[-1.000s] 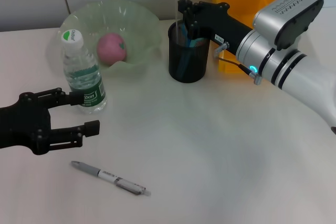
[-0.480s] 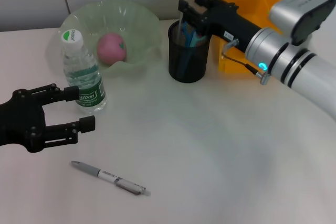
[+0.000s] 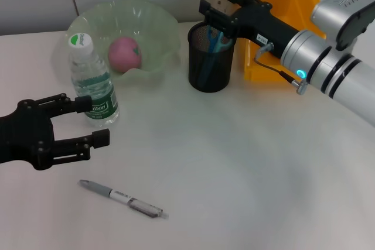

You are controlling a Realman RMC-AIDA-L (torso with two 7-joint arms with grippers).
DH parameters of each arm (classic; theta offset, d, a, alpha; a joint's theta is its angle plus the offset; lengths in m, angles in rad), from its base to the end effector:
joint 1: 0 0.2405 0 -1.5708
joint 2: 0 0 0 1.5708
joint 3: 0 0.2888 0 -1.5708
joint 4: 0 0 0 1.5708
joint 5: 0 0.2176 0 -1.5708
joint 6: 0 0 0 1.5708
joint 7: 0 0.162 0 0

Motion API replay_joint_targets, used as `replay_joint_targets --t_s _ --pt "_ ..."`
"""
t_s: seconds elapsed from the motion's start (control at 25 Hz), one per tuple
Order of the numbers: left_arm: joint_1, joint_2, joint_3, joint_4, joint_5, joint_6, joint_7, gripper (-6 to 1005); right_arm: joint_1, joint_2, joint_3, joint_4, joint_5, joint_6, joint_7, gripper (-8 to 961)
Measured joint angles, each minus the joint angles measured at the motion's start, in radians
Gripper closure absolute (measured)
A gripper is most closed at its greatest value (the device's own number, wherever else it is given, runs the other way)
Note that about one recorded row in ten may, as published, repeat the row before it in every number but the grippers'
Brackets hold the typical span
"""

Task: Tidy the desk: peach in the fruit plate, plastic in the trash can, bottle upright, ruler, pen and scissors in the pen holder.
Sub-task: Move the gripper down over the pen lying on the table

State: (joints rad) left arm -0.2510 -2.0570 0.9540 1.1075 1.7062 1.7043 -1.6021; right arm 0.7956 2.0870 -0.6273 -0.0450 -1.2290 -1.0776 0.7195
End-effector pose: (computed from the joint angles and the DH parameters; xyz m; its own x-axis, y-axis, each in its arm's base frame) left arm -0.2672 0.3030 0.0255 0.7899 0.2764 0.5474 0.4024 -0.9072 -0.1226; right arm 0.2399 0.4515 -0.0718 0.6117 -0.1035 -0.7843 -0.6750 -0.5853 -0.4492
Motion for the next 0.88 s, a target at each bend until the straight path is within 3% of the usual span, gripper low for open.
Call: replay_joint_targets --t_s 0.12,0.2,0.24,0.36,0.4,0.44,0.56,0.6,0.64,0.68,0.72,0.8,0.88 --pt "0.0 0.0 0.0 0.0 0.003 0.004 -0.002 190 -0.021 -0.002 0.002 -0.011 0.001 -0.041 0.016 236" --pt "0.002 0.0 -0.001 0.0 0.003 0.013 -0.002 191 -0.089 -0.005 -0.019 -0.078 -0.006 -0.166 0.109 187" --pt "0.002 0.0 -0.001 0.0 0.003 0.013 -0.002 191 -0.089 -0.005 -0.019 -0.078 -0.006 -0.166 0.109 187" --pt "0.001 0.001 0.0 -0.002 0.004 0.019 -0.003 191 -0.191 -0.011 -0.105 -0.239 -0.018 -0.293 0.299 187" --pt "0.0 0.002 0.0 -0.004 0.005 0.022 -0.005 190 -0.26 -0.023 -0.176 -0.37 -0.035 -0.358 0.434 186" --pt "0.0 0.002 0.0 -0.004 0.005 0.022 -0.005 190 -0.26 -0.023 -0.176 -0.37 -0.035 -0.358 0.434 186" --pt "-0.001 0.002 -0.001 -0.002 0.005 0.025 -0.006 190 -0.331 -0.056 -0.236 -0.518 -0.093 -0.445 0.589 186" --pt "-0.002 0.002 -0.002 -0.001 0.005 0.028 -0.006 190 -0.348 -0.085 -0.239 -0.574 -0.161 -0.507 0.679 186" --pt "-0.002 0.002 -0.002 -0.001 0.005 0.028 -0.006 190 -0.348 -0.085 -0.239 -0.574 -0.161 -0.507 0.679 186" --pt "-0.004 0.003 -0.002 -0.003 0.005 0.029 -0.006 190 -0.347 -0.119 -0.234 -0.605 -0.243 -0.571 0.758 186" --pt "-0.004 0.003 -0.002 -0.003 0.005 0.029 -0.006 190 -0.347 -0.119 -0.234 -0.605 -0.243 -0.571 0.758 186" --pt "-0.013 0.008 -0.002 -0.014 0.005 0.03 -0.008 190 -0.331 -0.163 -0.234 -0.626 -0.366 -0.655 0.831 186" --pt "-0.014 0.009 -0.002 -0.015 0.005 0.03 -0.008 191 -0.326 -0.174 -0.233 -0.633 -0.401 -0.676 0.848 187"
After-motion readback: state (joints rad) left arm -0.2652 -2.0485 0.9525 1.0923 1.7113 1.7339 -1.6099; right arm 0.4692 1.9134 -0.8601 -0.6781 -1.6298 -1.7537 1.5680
